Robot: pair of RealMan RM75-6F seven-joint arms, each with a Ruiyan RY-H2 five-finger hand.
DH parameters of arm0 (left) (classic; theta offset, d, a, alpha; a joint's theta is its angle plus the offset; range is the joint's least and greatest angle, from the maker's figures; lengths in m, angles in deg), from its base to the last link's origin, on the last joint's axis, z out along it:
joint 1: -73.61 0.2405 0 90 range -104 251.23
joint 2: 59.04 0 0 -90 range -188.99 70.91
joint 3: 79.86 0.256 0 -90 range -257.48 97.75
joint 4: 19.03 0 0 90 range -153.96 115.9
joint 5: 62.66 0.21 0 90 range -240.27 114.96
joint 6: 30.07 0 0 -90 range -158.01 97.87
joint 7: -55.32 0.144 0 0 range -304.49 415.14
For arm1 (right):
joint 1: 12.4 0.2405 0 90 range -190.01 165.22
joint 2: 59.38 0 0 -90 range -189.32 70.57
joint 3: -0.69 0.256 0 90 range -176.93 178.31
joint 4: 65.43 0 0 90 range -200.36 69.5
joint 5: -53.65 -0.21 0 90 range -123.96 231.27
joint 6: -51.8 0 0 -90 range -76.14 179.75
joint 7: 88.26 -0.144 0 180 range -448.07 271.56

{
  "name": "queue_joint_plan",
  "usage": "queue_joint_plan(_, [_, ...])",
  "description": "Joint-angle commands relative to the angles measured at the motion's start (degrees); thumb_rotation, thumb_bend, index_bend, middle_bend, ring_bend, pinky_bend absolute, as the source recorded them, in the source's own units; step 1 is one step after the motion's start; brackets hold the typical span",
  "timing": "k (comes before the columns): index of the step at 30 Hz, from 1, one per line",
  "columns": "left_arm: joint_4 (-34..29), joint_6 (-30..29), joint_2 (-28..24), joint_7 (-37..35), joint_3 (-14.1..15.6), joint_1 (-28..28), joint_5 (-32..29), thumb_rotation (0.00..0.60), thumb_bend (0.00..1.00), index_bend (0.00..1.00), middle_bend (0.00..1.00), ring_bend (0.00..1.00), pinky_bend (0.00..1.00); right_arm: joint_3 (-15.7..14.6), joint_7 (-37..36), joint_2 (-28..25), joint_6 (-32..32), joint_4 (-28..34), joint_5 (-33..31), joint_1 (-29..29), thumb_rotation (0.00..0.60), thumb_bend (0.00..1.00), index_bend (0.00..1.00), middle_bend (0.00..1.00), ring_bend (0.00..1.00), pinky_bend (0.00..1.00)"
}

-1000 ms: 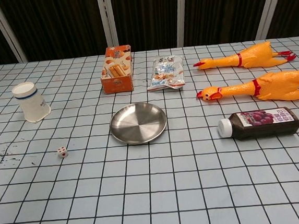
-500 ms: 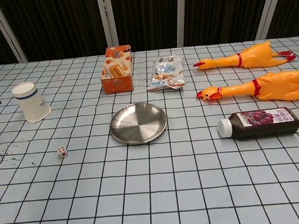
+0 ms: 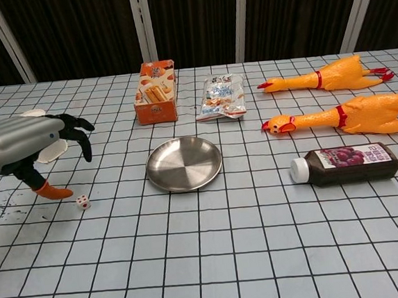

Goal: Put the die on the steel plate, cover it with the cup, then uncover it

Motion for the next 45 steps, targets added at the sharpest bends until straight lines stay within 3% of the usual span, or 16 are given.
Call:
queue_joint_plan(1, [-0.9,2.4,1.1,3.7,-0.3,-1.9,-5.9,0.6,0.31,0.4,0.07,0.0,0.0,-0.1,0.1,0.0,-0.1,0.1,0.0,0.0,0.6,0.23,0.15,0.1,0.1,0.0])
queue_joint_plan(6, [-1.5,2.8,0.1,8.1,0.3,-3.5,-10.6,0.6,0.31,0.41,0.07,0.0,0.0,-0.2,0.1,-0.2,-0.3,0.4,0.0,0.0,0.6,0.23,0.15,0.1,0.1,0.0])
queue_joint_plan(15, [-0.4,0.9,1.5,12.5,1.4,-5.5,-13.4,0.6,0.31,0.42,0.07,0.0,0.0,-0.1,-0.1,-0.1,-0.8,0.2,-0.3,0.2,0.6,0.23,0.15,0.1,0.1,0.0])
queue_joint_plan(45, [2.7,-0.9,4.3,12.2,4.2,-8.0,-15.2,0.6,0.38,0.51,0.08,0.0,0.0,-0.2,-1.8,-0.4,-1.3,0.1,-0.4,0.2,0.6,0.23,0.15,0.1,0.1,0.0])
